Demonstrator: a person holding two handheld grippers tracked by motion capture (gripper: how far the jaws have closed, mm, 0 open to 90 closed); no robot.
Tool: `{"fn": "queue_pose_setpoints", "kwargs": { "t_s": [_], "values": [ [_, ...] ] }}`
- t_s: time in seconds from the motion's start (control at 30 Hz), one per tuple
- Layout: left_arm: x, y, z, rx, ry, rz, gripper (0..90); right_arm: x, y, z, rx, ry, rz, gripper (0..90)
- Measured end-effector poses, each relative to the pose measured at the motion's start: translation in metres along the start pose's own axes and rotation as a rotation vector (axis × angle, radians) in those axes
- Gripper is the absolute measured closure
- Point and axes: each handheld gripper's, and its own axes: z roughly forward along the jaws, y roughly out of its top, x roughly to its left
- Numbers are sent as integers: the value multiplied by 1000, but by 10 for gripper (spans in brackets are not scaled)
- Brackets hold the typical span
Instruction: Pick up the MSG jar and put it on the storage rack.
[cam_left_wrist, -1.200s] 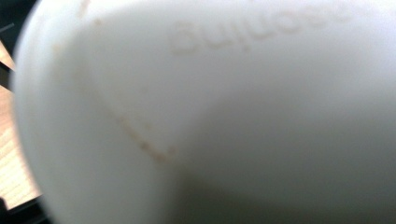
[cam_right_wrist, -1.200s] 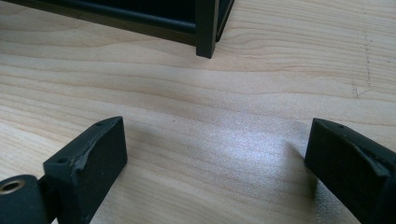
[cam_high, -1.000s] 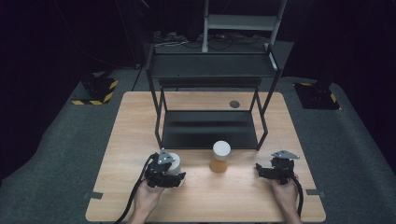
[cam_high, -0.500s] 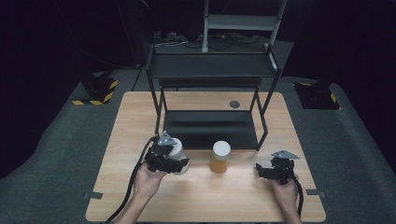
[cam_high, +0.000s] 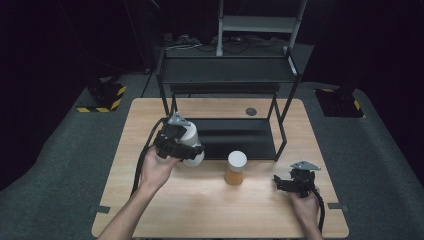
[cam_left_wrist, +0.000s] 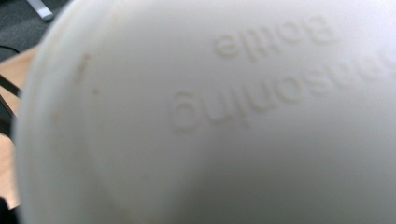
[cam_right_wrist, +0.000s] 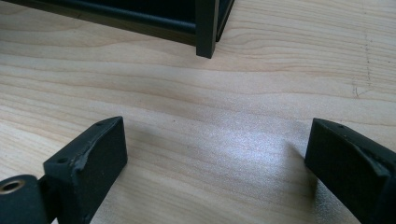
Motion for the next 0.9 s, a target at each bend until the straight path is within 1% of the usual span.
{"fn": "queue_pose_setpoints", "kwargs": {
  "t_s": [0.03,0.07,0.1,0.17,0.2,0.23,0.3,0.37,0.4,0.43,0.47,0.5,0.53,0.57,0.63,0.67,0.8,0.83,0.87,0.9],
  "values": [
    [-1,8,-2,5,4,10,316,0,0,0,0,0,0,50],
    [-1,8,-2,5,4,10,316,0,0,0,0,0,0,50],
    [-1,18,-5,10,6,22,316,0,0,0,0,0,0,50],
    [-1,32,-9,13,3,32,316,0,0,0,0,0,0,50],
    [-1,32,-9,13,3,32,316,0,0,0,0,0,0,50],
    [0,42,-11,16,1,37,316,0,0,0,0,0,0,50],
    [1,53,-12,15,-1,39,316,0,0,0,0,0,0,50],
    [2,67,-13,25,-1,43,316,0,0,0,0,0,0,50],
    [2,67,-13,25,-1,43,317,0,0,0,0,0,0,50],
    [1,76,-13,25,1,48,317,0,0,0,1,0,1,50],
    [1,83,-14,24,2,47,317,0,0,0,0,0,1,50],
    [1,83,-14,24,2,47,317,0,0,0,0,0,1,50],
    [2,92,-15,22,-3,47,317,0,0,0,0,0,1,50],
    [2,92,-15,22,-3,47,317,0,0,0,0,0,1,50],
    [0,108,-20,21,3,51,317,0,0,0,1,0,1,50],
    [0,108,-20,21,3,51,317,0,0,0,1,0,1,50],
    [-1,127,-25,27,11,55,318,0,0,0,0,-1,1,50],
    [-2,135,-28,25,19,54,318,0,0,0,0,-1,0,50],
    [-1,140,-31,19,17,50,318,0,0,0,0,0,0,50],
    [-1,140,-31,19,17,50,318,0,0,0,0,0,0,50]
  ]
}}
